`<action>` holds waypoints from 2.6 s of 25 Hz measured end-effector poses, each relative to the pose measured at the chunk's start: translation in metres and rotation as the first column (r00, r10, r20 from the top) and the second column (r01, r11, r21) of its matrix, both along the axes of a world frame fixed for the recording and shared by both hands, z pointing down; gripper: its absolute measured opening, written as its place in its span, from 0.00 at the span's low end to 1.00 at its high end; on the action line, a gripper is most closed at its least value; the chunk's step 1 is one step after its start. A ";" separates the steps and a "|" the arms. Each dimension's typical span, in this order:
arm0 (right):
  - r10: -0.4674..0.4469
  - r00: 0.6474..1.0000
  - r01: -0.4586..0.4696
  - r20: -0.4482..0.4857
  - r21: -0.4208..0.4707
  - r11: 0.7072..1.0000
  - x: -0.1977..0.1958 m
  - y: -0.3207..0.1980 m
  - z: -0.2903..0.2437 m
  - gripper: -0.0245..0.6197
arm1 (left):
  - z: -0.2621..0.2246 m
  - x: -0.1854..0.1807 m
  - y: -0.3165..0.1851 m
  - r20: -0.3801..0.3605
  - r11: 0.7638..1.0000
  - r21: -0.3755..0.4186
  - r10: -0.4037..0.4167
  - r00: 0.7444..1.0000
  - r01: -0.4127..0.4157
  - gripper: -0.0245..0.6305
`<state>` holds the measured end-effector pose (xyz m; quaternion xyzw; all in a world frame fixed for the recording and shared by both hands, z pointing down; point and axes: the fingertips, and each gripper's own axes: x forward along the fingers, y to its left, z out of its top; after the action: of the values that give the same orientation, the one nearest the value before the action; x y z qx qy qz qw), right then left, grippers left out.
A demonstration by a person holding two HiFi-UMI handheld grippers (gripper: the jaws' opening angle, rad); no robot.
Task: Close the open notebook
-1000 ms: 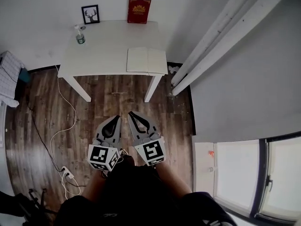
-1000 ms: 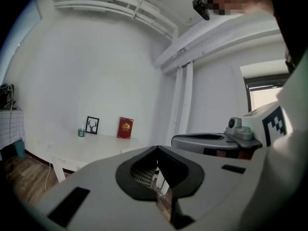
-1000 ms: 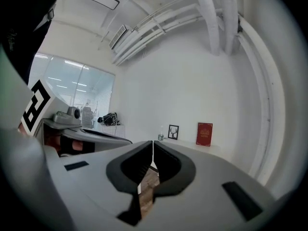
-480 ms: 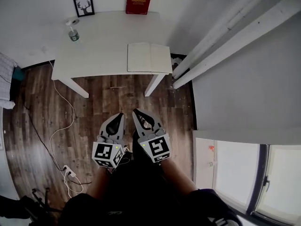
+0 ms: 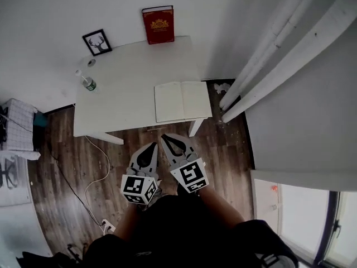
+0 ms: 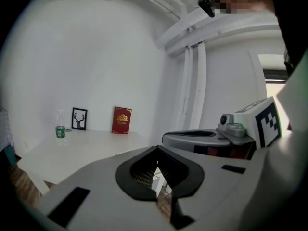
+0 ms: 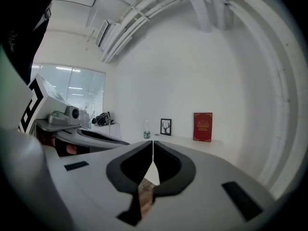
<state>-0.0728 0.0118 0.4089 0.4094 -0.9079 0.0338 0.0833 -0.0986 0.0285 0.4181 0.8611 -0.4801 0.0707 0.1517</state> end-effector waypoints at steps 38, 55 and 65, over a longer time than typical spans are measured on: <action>0.347 0.931 -0.364 -0.110 -0.319 0.875 0.214 -0.186 0.126 0.08 | 0.121 0.158 -0.182 0.069 0.889 -0.279 0.396 0.916 -0.364 0.04; 0.175 0.980 -0.192 -0.097 -0.705 0.683 0.248 -0.309 0.239 0.25 | 0.165 0.164 -0.235 0.045 0.852 -0.361 0.421 0.906 -0.379 0.04; 0.238 0.954 0.025 0.182 -0.840 0.542 0.254 -0.325 0.280 0.27 | 0.172 0.155 -0.229 0.001 0.842 -0.398 0.397 0.918 -0.364 0.04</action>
<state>0.1809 -0.3134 0.6890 0.3666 -0.7577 0.5219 0.1384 0.0564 -0.2007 0.5901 0.8878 -0.2818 0.2291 0.2826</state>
